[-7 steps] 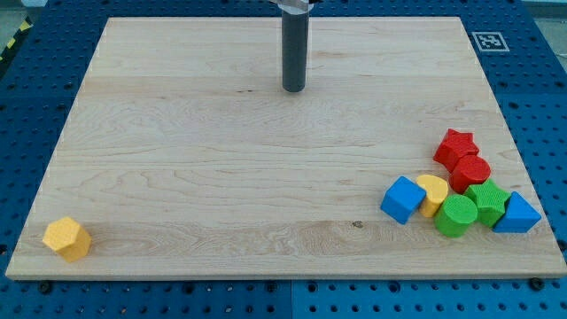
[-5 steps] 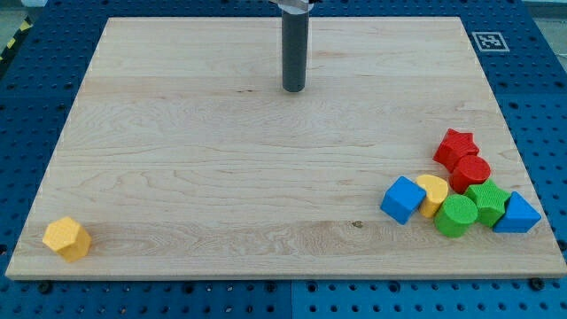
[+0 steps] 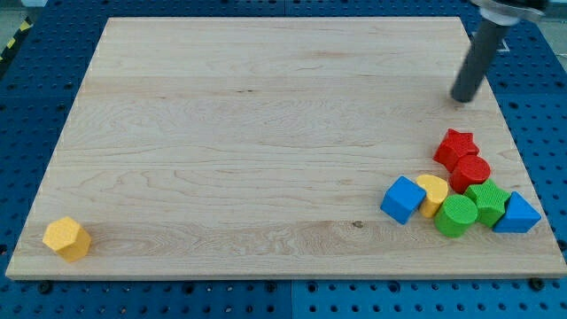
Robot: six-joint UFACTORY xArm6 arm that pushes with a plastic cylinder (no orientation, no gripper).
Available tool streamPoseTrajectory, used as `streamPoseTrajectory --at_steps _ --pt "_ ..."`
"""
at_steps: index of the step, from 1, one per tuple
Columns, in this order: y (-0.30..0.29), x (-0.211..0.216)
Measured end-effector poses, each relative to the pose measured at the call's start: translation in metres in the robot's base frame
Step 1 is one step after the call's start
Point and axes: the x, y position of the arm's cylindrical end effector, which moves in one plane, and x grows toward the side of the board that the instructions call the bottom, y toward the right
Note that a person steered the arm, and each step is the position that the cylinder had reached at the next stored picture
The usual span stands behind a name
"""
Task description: Slide the yellow hexagon up a bit
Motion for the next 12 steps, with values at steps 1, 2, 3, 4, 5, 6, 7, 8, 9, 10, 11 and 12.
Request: streamPoseTrajectory --at_steps 1,2,3,4,5,6,7,8,9,10,11,12 --pt "0.022 0.026" --pt "0.046 0.026" --pt "0.055 0.016" --pt "0.038 -0.003" --pt "0.033 -0.009" --pt "0.032 -0.01" --pt "0.025 -0.01" --pt "-0.044 -0.012" --pt "-0.105 -0.017" --pt "-0.17 -0.012" --pt "-0.251 0.021" --pt "-0.32 0.078"
